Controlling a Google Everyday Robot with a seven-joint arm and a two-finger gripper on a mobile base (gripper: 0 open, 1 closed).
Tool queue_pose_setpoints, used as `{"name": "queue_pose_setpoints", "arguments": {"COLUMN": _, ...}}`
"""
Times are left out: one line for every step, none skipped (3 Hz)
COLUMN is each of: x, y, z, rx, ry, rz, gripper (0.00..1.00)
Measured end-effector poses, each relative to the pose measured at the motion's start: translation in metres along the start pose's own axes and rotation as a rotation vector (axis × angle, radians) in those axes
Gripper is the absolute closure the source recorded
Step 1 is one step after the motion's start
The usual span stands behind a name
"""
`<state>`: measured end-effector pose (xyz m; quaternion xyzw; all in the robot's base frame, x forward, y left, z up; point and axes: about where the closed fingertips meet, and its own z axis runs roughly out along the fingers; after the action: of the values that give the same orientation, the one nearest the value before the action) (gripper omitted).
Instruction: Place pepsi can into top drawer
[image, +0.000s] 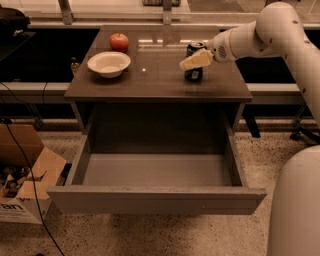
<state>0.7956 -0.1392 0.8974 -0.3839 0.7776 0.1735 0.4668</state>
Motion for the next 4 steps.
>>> {"name": "queue_pose_setpoints", "arguments": {"x": 0.001, "y": -0.001, "z": 0.016, "rx": -0.024, "ry": -0.027, "rz": 0.022, "gripper": 0.48}}
{"name": "queue_pose_setpoints", "arguments": {"x": 0.0, "y": 0.006, "z": 0.013, "rx": -0.042, "ry": -0.032, "rz": 0.006, "gripper": 0.79}}
{"name": "queue_pose_setpoints", "arguments": {"x": -0.003, "y": 0.03, "z": -0.005, "rx": -0.068, "ry": -0.028, "rz": -0.039, "gripper": 1.0}}
{"name": "queue_pose_setpoints", "arguments": {"x": -0.007, "y": 0.068, "z": -0.048, "rx": -0.08, "ry": -0.049, "rz": -0.099, "gripper": 1.0}}
